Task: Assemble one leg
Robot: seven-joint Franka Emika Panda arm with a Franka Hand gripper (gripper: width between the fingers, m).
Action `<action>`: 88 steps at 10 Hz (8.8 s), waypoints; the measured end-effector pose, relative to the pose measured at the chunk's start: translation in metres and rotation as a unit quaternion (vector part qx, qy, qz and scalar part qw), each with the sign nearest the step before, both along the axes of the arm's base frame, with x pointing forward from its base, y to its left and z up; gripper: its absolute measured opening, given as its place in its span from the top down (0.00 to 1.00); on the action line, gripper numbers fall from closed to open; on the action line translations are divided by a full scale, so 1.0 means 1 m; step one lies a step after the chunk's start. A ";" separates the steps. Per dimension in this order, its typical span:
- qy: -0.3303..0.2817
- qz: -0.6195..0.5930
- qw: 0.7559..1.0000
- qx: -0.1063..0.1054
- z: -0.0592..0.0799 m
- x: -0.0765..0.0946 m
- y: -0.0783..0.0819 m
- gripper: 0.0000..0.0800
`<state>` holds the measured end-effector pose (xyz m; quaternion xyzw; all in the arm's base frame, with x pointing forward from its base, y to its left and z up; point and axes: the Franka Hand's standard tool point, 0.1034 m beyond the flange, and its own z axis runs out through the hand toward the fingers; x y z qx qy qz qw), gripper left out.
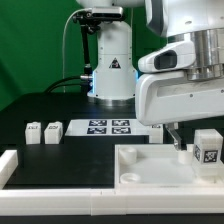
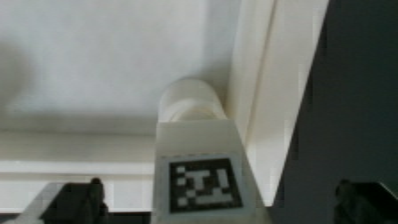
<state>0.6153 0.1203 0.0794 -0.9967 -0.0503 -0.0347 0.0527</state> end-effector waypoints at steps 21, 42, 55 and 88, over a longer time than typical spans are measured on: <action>0.093 -0.389 0.917 0.006 0.000 0.008 0.002 0.63; 0.059 0.060 0.996 0.000 -0.002 0.015 0.004 0.19; 0.109 -0.575 0.811 -0.001 -0.005 0.012 0.004 0.63; 0.115 -0.541 0.833 -0.009 -0.006 0.013 0.002 0.50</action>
Offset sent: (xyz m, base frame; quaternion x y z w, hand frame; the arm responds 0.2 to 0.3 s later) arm 0.0075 -0.0037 -0.0016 -0.0038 0.0093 -0.0041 0.9999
